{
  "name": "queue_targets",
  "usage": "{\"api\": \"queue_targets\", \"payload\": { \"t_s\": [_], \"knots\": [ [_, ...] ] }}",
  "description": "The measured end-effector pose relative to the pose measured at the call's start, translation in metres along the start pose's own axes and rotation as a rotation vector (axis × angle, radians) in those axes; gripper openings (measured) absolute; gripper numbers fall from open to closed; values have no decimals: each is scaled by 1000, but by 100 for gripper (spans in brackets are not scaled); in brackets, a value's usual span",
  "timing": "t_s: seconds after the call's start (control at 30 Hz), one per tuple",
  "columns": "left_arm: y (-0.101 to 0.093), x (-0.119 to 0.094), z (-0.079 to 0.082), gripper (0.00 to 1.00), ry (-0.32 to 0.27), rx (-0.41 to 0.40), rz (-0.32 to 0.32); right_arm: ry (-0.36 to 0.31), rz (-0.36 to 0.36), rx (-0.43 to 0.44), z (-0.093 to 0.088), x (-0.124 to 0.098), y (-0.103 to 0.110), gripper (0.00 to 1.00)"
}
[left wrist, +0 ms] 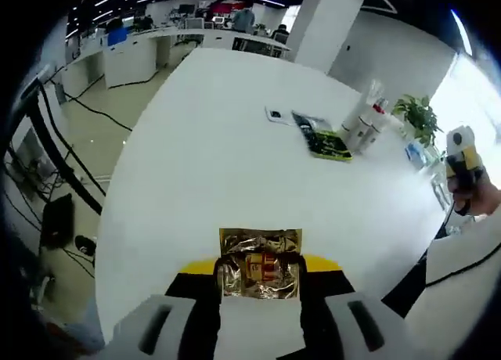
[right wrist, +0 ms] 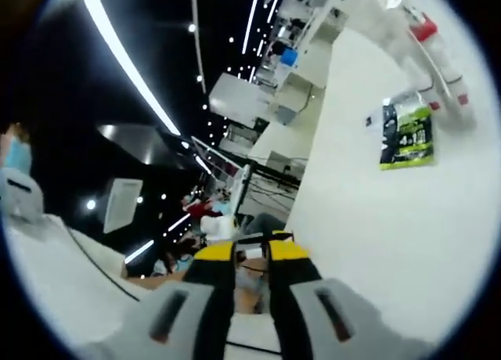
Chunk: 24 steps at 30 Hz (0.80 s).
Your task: Arrange the skincare products in the storage area until every visible bottle or jar stands upright without overlapping.
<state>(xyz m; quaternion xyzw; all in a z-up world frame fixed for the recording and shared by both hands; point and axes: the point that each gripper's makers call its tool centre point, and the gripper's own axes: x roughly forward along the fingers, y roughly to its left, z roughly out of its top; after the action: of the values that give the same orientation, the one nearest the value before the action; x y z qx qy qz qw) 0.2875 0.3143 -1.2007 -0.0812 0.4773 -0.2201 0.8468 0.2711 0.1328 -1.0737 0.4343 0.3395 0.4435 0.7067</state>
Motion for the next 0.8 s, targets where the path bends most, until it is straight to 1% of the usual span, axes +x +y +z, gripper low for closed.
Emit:
{"api": "queue_targets", "payload": {
  "t_s": [0.03, 0.07, 0.1, 0.13, 0.17, 0.2, 0.23, 0.27, 0.33, 0.37, 0.4, 0.47, 0.5, 0.53, 0.57, 0.6, 0.63, 0.67, 0.7, 0.73, 0.77, 0.8],
  "knots": [
    [-10, -1, 4, 39, 10, 38, -8, 4, -4, -1, -1, 5, -1, 19],
    [-25, -2, 11, 39, 0, 46, -35, 12, -5, -11, -2, 10, 0, 22],
    [-36, -3, 16, 39, -2, 38, -57, 22, -4, -18, -4, 14, 2, 23],
    [-46, -4, 22, 39, -19, 57, -75, 31, -2, -29, -5, 17, 4, 24],
    [-62, -6, 32, 39, -48, 108, -99, 26, -3, -38, -4, 19, 5, 24],
    [-77, -6, 36, 39, -54, 116, -125, 16, -8, -41, -3, 21, 5, 25],
    [-82, -6, 38, 39, -56, 119, -135, 10, -8, -38, -1, 23, 5, 25],
    [-99, -4, 42, 39, -56, 127, -174, 3, -6, -33, 0, 25, 6, 26],
    [-113, 0, 41, 39, -38, 141, -215, -4, -3, -34, 2, 27, 7, 26],
    [-129, 6, 35, 39, 11, 174, -254, -1, -18, -30, 1, 29, 2, 26],
    [-134, 9, 35, 39, 15, 213, -253, 4, -79, -23, 0, 27, -10, 26],
    [-144, 13, 30, 39, 55, 258, -262, 7, -133, -9, -2, 24, -22, 26],
    [-151, 14, 33, 39, 48, 288, -271, 17, -174, -9, -5, 21, -32, 26],
    [-154, 14, 34, 39, 46, 295, -271, 15, -191, -5, -6, 19, -36, 26],
    [-161, 13, 34, 39, 58, 322, -277, 7, -195, -3, -6, 17, -38, 26],
    [-163, 13, 34, 39, 64, 335, -282, 5, -194, 3, -6, 16, -39, 26],
    [-168, 13, 36, 39, 64, 372, -281, 1, -188, 37, -9, 13, -39, 26],
    [-176, 14, 38, 39, 69, 403, -277, -2, -179, 56, -10, 12, -39, 26],
    [-182, 15, 37, 39, 81, 439, -290, -8, -179, 60, -10, 11, -41, 25],
    [-190, 16, 35, 39, 99, 506, -297, -6, -181, 66, -11, 9, -42, 22],
    [-195, 17, 34, 39, 108, 548, -300, 7, -186, 74, -14, 8, -43, 16],
    [-200, 19, 30, 39, 138, 612, -302, 6, -190, 80, -14, 5, -44, 9]
  ]
}}
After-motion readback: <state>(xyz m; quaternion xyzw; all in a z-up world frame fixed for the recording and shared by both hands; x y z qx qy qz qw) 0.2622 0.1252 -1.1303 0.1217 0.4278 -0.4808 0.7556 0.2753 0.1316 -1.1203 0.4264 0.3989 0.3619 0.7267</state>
